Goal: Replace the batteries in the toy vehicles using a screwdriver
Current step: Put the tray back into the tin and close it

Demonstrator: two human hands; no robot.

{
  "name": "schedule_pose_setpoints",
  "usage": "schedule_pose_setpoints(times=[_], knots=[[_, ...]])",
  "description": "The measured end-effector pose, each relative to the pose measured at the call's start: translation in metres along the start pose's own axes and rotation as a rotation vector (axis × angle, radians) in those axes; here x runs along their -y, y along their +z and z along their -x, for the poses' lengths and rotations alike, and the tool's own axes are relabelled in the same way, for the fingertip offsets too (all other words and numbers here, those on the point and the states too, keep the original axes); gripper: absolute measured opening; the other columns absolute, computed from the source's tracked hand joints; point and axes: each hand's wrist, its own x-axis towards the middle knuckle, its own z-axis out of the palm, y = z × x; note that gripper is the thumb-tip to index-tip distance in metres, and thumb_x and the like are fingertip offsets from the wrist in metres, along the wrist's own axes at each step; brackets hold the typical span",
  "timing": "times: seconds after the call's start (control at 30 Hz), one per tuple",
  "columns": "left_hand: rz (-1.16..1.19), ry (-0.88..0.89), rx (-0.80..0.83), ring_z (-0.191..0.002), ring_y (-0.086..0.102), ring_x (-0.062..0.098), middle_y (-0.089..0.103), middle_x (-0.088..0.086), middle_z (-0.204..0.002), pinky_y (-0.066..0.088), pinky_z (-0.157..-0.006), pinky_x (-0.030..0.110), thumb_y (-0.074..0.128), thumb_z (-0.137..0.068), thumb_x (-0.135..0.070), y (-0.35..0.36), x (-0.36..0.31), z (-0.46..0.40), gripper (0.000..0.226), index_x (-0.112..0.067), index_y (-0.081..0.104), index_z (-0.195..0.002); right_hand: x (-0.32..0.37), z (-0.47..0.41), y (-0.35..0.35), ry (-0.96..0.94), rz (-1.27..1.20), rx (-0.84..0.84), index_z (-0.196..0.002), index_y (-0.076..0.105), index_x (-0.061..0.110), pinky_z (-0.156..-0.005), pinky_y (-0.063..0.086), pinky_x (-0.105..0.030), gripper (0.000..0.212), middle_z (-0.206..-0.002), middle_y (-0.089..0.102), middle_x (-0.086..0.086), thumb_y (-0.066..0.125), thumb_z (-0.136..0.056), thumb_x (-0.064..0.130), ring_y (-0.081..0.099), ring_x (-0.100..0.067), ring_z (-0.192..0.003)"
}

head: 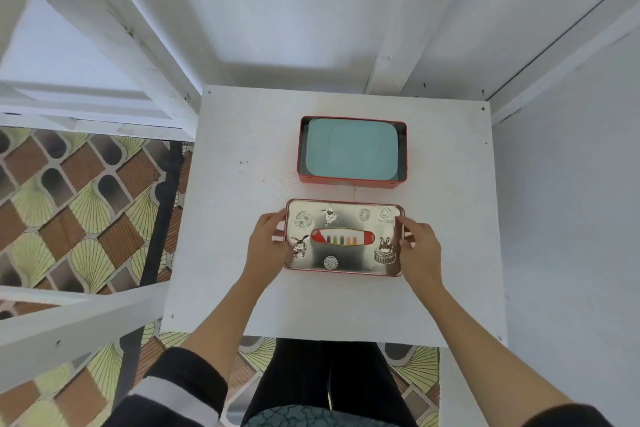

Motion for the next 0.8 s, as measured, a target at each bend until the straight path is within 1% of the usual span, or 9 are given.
schedule_pose_setpoints(times=[0.07, 0.17, 0.2, 0.3, 0.43, 0.57, 0.67, 0.73, 0.8], knots=[[0.027, 0.029, -0.058, -0.092, 0.058, 0.022, 0.053, 0.003, -0.118, 0.047, -0.068, 0.008, 0.051, -0.079, 0.02, -0.01, -0.012, 0.005, 0.059, -0.007, 0.057, -0.131, 0.017, 0.004, -0.009, -0.007, -0.067, -0.038, -0.128, 0.054, 0.011, -0.068, 0.041, -0.004, 0.05, -0.107, 0.052, -0.013, 0.042, -0.087, -0.015, 0.051, -0.017, -0.086], [0.111, -0.006, -0.142, -0.094, 0.059, 0.02, 0.058, 0.007, -0.116, 0.045, -0.07, 0.005, 0.052, -0.083, 0.017, -0.023, -0.033, 0.008, 0.048, -0.003, 0.061, -0.125, 0.044, 0.004, -0.023, 0.008, -0.14, -0.07, -0.132, 0.049, 0.009, -0.085, 0.047, -0.023, 0.047, -0.107, 0.054, -0.013, 0.045, -0.089, -0.01, 0.051, -0.016, -0.091], [0.14, -0.012, -0.159, -0.095, 0.059, 0.02, 0.059, 0.006, -0.112, 0.044, -0.073, 0.005, 0.053, -0.083, 0.015, -0.027, -0.04, 0.008, 0.043, -0.005, 0.064, -0.119, 0.052, 0.002, -0.029, -0.011, -0.135, -0.078, -0.125, 0.054, 0.004, -0.085, 0.045, -0.02, 0.04, -0.107, 0.054, -0.015, 0.045, -0.089, -0.011, 0.051, -0.017, -0.091], [0.153, 0.058, -0.188, -0.095, 0.06, 0.022, 0.06, 0.002, -0.097, 0.045, -0.08, 0.015, 0.056, -0.083, 0.012, -0.036, -0.063, 0.001, 0.036, -0.013, 0.072, -0.102, 0.077, -0.009, -0.044, -0.11, -0.051, -0.093, -0.102, 0.064, -0.002, -0.066, 0.035, 0.0, 0.024, -0.101, 0.053, -0.016, 0.046, -0.088, -0.01, 0.051, -0.021, -0.088], [0.113, 0.125, -0.236, -0.085, 0.054, 0.019, 0.054, 0.004, -0.088, 0.04, -0.068, 0.005, 0.056, -0.086, 0.009, -0.044, -0.087, -0.008, 0.03, -0.008, 0.074, -0.104, 0.099, -0.023, -0.058, -0.145, -0.091, -0.139, -0.101, 0.063, -0.008, -0.057, 0.034, 0.002, 0.018, -0.09, 0.051, -0.012, 0.049, -0.092, -0.001, 0.049, -0.011, -0.072], [0.26, 0.056, -0.169, -0.088, 0.054, 0.022, 0.049, 0.005, -0.09, 0.043, -0.083, 0.029, 0.055, -0.092, -0.002, -0.046, -0.098, -0.015, 0.028, -0.022, 0.071, -0.083, 0.103, -0.027, -0.066, -0.195, -0.113, -0.173, -0.099, 0.065, -0.006, -0.058, 0.034, 0.002, 0.021, -0.089, 0.054, -0.01, 0.048, -0.094, 0.004, 0.048, -0.014, -0.076], [0.383, -0.042, -0.185, -0.087, 0.06, 0.025, 0.055, 0.019, -0.102, 0.049, -0.086, 0.037, 0.054, -0.098, -0.019, -0.04, -0.105, -0.02, 0.022, -0.01, 0.058, -0.078, 0.102, -0.025, -0.066, -0.126, -0.257, -0.183, -0.097, 0.059, -0.006, -0.054, 0.039, -0.004, 0.029, -0.091, 0.057, -0.01, 0.045, -0.097, 0.02, 0.052, -0.01, -0.075], [0.502, -0.056, -0.209, -0.086, 0.065, 0.021, 0.06, 0.023, -0.108, 0.055, -0.088, 0.035, 0.051, -0.101, -0.027, -0.036, -0.109, -0.021, 0.03, -0.002, 0.057, -0.086, 0.102, -0.025, -0.065, -0.048, -0.41, -0.204, -0.095, 0.058, -0.004, -0.06, 0.043, -0.01, 0.041, -0.087, 0.062, -0.009, 0.04, -0.098, 0.033, 0.058, -0.016, -0.076], [0.631, -0.039, -0.223, -0.08, 0.069, 0.012, 0.065, 0.02, -0.101, 0.056, -0.08, 0.023, 0.05, -0.102, -0.029, -0.034, -0.116, -0.019, 0.036, 0.004, 0.06, -0.093, 0.102, -0.026, -0.065, -0.005, -0.54, -0.221, -0.095, 0.061, -0.004, -0.075, 0.049, -0.022, 0.051, -0.086, 0.067, -0.011, 0.037, -0.098, 0.041, 0.064, -0.022, -0.08]])
